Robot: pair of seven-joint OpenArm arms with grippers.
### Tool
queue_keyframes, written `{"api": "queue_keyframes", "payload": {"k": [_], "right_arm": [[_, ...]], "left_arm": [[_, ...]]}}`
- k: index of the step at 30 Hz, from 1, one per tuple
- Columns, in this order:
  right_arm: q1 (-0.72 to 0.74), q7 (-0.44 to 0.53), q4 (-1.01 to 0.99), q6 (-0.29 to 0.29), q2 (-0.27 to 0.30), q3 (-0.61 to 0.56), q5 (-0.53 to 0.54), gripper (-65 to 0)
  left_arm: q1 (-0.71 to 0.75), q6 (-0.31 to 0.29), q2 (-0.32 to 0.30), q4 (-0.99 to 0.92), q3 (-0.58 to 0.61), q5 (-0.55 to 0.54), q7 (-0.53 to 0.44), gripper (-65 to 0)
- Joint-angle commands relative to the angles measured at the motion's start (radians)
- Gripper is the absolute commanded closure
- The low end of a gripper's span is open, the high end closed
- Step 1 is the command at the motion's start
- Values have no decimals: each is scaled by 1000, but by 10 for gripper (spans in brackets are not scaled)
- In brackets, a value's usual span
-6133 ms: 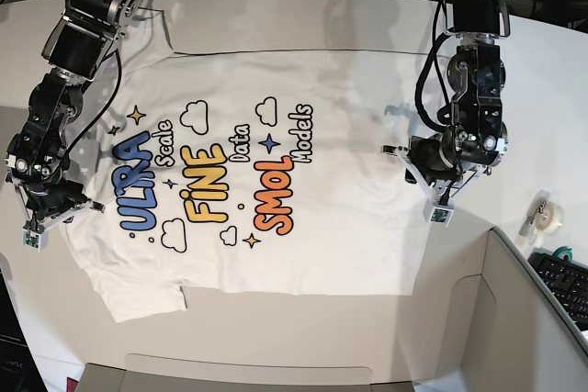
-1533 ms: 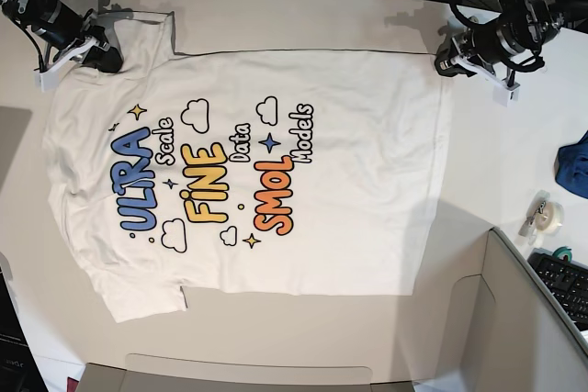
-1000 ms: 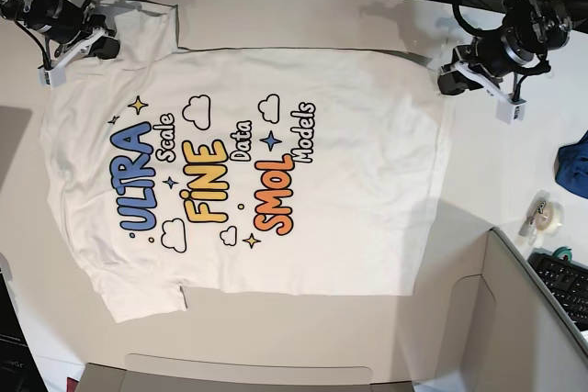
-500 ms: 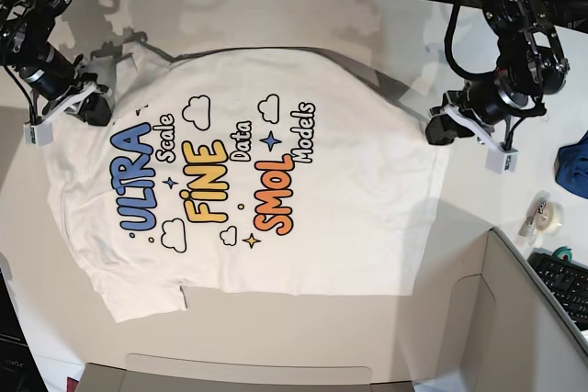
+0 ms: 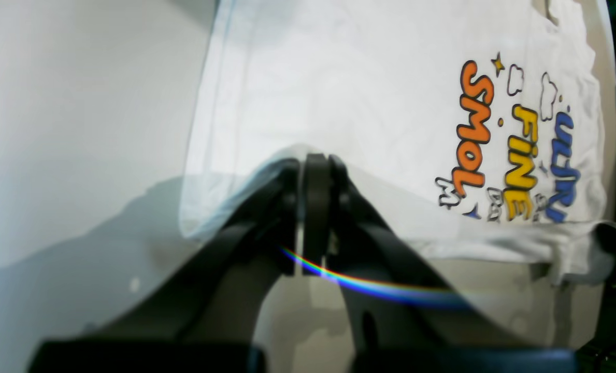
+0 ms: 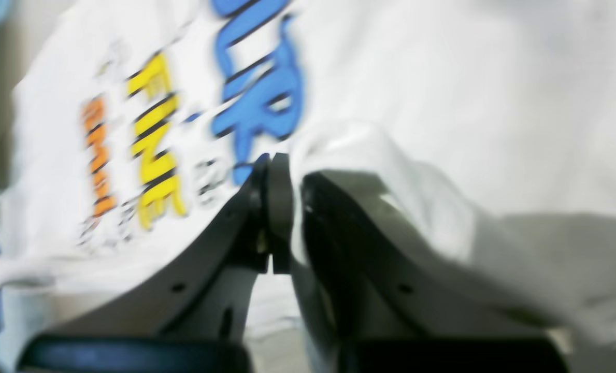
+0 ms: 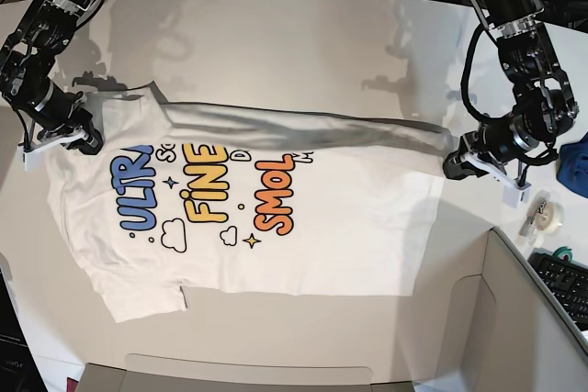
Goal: Layout the t-shirt on the table in an organized manner, then fold the t-shirt properly
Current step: 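Lift the shoulder edge with both grippers and fold it over the print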
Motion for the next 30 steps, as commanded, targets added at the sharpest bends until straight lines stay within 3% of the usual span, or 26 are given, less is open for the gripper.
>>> {"api": "queue_keyframes", "payload": {"k": [1, 5, 15, 22, 26, 30], "right_arm": [[31, 27, 12, 6, 19, 3, -4, 0], [59, 27, 3, 7, 10, 3, -84, 0], [100, 27, -3, 7, 8, 1, -153, 0], [103, 27, -11, 7, 8, -2, -195, 0], [103, 27, -11, 7, 8, -7, -195, -172], [117, 25, -11, 7, 8, -7, -190, -339]], "left_arm": [[-24, 6, -29, -3, -4, -19, -30, 0], [-40, 6, -47, -69, 2, -19, -62, -1], [-53, 6, -67, -138, 51, -19, -102, -2], [-53, 6, -67, -138, 51, -19, -108, -48], [-47, 6, -67, -138, 51, -19, -108, -86], [-43, 7, -64, -138, 45, -19, -108, -185]]}}
